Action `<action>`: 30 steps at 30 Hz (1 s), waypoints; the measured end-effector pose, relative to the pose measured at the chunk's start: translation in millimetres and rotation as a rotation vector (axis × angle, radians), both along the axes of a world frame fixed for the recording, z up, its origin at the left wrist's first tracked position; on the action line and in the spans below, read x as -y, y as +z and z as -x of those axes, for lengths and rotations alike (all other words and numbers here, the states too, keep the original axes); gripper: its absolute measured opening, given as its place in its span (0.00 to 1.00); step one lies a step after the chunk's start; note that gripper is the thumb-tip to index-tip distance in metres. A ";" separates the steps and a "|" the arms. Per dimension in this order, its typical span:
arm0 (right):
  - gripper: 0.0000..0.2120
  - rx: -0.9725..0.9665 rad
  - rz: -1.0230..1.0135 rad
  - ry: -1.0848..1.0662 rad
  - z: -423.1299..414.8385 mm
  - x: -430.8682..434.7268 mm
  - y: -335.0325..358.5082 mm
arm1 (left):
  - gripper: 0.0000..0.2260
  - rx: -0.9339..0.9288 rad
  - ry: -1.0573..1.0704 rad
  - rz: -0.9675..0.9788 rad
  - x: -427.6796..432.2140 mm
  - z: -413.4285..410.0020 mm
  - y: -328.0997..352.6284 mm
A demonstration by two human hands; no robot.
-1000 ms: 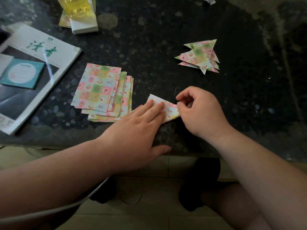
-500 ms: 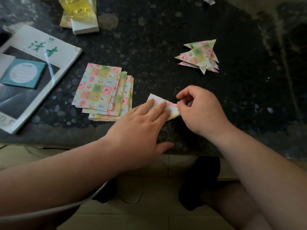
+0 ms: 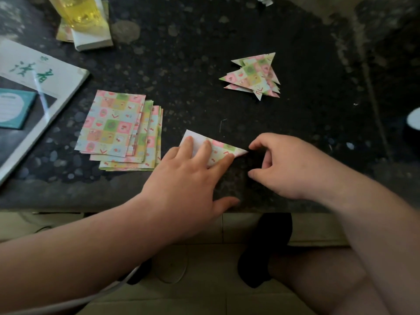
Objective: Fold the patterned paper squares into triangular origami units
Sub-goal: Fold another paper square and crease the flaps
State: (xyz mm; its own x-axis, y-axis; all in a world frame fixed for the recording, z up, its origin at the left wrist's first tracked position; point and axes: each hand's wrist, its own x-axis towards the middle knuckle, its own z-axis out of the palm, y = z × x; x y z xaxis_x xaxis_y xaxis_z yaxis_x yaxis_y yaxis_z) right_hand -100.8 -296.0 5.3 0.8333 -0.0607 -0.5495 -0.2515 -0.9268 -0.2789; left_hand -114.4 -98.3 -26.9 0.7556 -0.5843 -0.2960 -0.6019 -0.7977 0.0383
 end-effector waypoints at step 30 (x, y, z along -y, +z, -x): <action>0.50 -0.273 0.322 0.292 42.0 -36.5 16.8 | 0.37 0.093 0.009 -0.088 22.1 2.5 -1.0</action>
State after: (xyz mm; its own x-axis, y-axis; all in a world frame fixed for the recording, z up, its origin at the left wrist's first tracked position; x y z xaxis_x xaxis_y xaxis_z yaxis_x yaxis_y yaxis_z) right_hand -142.8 -259.5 22.1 0.6692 -0.0489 -0.7414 0.0068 -0.9974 0.0719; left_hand -116.9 -120.4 -27.9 0.7875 -0.5522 -0.2739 -0.5922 -0.8010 -0.0877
